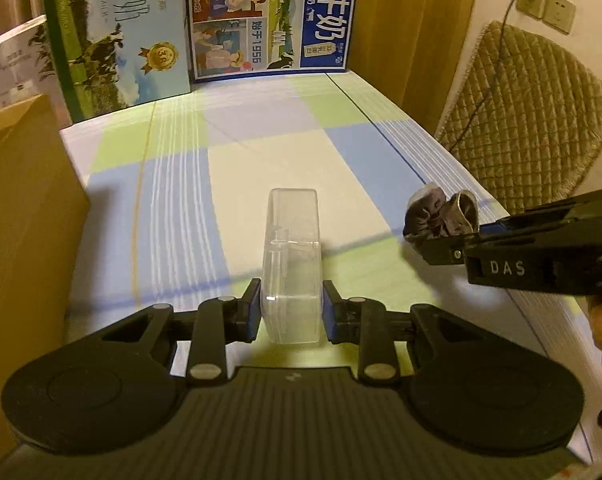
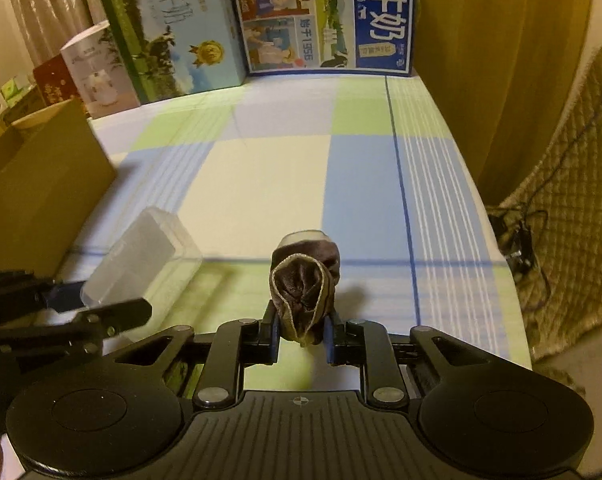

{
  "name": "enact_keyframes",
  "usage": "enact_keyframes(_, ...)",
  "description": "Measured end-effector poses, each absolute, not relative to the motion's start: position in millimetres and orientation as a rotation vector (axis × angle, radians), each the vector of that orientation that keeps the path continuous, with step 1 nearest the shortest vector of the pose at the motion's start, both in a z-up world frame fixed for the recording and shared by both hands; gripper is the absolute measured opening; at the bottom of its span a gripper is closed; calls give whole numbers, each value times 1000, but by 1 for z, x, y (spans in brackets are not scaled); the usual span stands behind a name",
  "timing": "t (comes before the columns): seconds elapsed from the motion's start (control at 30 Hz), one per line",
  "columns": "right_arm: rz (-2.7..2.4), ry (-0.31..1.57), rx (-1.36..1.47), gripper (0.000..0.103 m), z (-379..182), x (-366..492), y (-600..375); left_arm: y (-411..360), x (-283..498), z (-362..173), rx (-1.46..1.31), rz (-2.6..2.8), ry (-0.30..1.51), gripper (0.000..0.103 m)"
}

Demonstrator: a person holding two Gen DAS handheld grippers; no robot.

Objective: Organize objects
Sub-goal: 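Grasp the clear plastic box with the left tool while the right tool grasps the dark brown pouch, then carry the clear box and brown pouch over the cardboard box with both tools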

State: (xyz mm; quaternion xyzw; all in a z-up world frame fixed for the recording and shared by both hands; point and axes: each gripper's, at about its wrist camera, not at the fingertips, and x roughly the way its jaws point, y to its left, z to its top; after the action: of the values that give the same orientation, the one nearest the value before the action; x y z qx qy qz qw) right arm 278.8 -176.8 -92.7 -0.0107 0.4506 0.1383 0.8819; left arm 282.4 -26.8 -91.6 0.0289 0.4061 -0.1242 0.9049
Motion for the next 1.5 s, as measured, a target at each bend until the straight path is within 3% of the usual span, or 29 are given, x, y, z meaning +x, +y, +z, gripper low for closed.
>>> enact_keyframes(0.73, 326, 827, 49, 18, -10, 76, -129, 39, 87, 4, 50, -231, 792, 25)
enact_keyframes(1.5, 468, 770, -9, 18, 14, 37, -57, 105, 20, 40, 26, -136, 736, 25)
